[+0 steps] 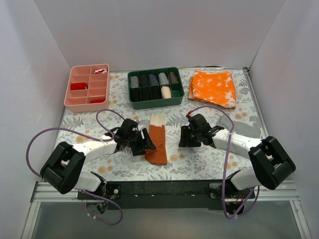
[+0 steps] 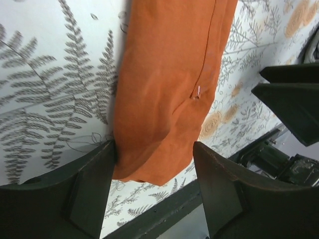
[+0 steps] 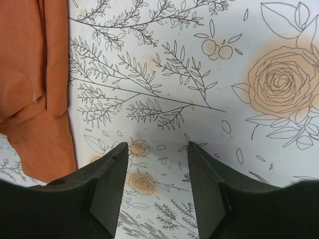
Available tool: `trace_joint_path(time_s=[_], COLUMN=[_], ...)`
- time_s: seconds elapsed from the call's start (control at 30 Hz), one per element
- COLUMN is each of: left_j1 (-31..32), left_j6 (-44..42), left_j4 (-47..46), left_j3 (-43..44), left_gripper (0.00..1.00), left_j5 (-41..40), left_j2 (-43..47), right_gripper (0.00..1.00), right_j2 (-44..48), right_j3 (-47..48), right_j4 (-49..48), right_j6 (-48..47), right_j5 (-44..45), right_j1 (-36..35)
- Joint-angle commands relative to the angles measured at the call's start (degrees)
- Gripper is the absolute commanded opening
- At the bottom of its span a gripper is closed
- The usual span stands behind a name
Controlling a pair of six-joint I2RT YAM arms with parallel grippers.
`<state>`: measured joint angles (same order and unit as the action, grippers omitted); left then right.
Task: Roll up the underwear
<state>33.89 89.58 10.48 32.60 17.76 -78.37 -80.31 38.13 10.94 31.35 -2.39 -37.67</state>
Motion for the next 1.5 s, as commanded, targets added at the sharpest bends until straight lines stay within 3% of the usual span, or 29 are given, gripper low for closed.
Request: trace_joint_path(time_s=[0.0,0.3,0.4,0.57,0.73,1.03,1.23,1.47], left_j1=[3.36,15.3,21.02,25.17,25.26,23.51,21.31,9.2], left_j6=[2.78,7.8,8.33,5.17,0.95,-8.62,-10.65,-17.06], left_j4=[0.33,-0.19,-0.29,4.63,8.93,22.46,24.59,20.55], left_j3=[-1.84,3.69,8.96,21.95,27.68,35.86,37.18,45.59], left_gripper=[0.63,0.63,0.63,0.61,0.64,0.67,0.68,0.7], left_j5=[1.75,0.17,-1.15,-2.98,-3.43,-6.5,-7.56,-4.4], left_j2=[0.59,-5.55,-10.9,-18.48,-17.61,-13.83,-11.72,-19.09], right_gripper=[0.59,0.61,0.62,0.65,0.67,0.66,0.66,0.66], right_j2=[1.65,5.25,6.92,12.44,19.48,27.92,31.53,36.45], right_j3=[-1.65,-1.66,-0.96,-0.6,-1.91,-10.0,-12.47,-16.5], right_j4=[-2.06,4.43,8.12,13.75,16.57,13.59,15.25,11.3], right_j6=[1.16,1.17,0.55,0.73,1.86,7.84,9.34,11.71], right_j5=[-1.12,7.04,9.86,15.04,15.49,5.39,5.12,-5.06], right_j1=[-0.39,-0.12,1.02,6.11,9.28,9.28,9.28,7.09])
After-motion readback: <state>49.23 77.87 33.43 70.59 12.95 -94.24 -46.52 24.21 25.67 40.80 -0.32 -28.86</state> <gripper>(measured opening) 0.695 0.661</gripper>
